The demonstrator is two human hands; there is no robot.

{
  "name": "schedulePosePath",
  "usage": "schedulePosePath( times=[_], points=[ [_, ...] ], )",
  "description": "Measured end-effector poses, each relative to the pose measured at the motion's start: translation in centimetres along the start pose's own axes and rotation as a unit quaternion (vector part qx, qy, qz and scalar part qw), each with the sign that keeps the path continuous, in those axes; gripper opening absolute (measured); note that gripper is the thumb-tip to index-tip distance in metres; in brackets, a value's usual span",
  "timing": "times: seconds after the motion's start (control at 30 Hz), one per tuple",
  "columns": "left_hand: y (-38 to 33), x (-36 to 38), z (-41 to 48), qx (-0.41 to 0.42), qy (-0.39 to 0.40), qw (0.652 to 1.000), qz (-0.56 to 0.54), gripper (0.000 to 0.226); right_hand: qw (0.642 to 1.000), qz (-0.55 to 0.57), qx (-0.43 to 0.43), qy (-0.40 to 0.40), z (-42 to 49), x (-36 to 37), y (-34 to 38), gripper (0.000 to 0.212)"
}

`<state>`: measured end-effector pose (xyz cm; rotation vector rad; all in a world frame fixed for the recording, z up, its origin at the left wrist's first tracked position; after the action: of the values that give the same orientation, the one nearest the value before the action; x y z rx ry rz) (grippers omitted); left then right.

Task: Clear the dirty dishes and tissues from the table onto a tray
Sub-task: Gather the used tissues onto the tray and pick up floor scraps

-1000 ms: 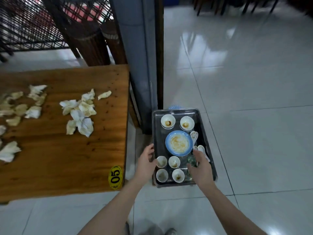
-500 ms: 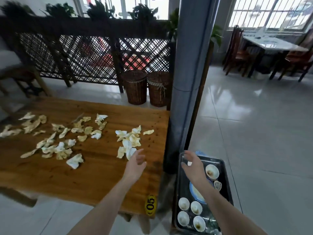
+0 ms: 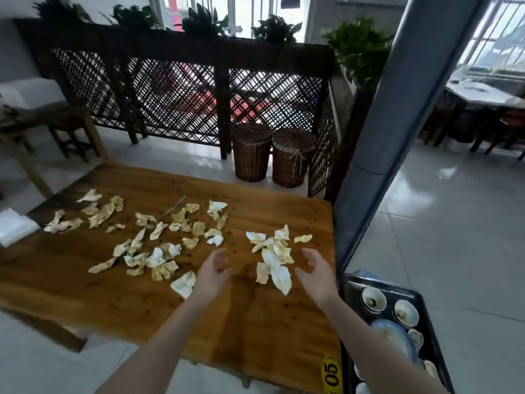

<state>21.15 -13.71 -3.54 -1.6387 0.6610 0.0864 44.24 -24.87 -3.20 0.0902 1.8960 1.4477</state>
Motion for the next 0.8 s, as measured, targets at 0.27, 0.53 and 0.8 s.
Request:
schedulePosePath(
  times=[0.27,0.53,0.8],
  points=[
    [3.0,-2.2,4.8,0.004,0.045,0.999,0.021,0.053,0.998,-0.056,0.030,-0.007,0.6,5.4,-0.4,0.057],
    [5.7,-1.0,7.4,-0.022,0.080,0.996,0.031,0.052,0.995,-0.077,0.060,-0.012,3.2,7.3,-2.2,0.060],
    [6.8,-0.1,11.3,-0.055,0.077,0.994,0.061,0.053,0.993,-0.076,0.091,0.021,8.4,8.9,-4.1,0.061]
  ],
)
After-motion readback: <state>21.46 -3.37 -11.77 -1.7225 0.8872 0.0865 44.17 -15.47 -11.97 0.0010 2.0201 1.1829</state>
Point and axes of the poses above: each hand's wrist, its own z-axis towards the middle knuckle, its own x-axis out of the palm, y = z × x, the point moved 5 cm from there along z, towards the middle knuckle
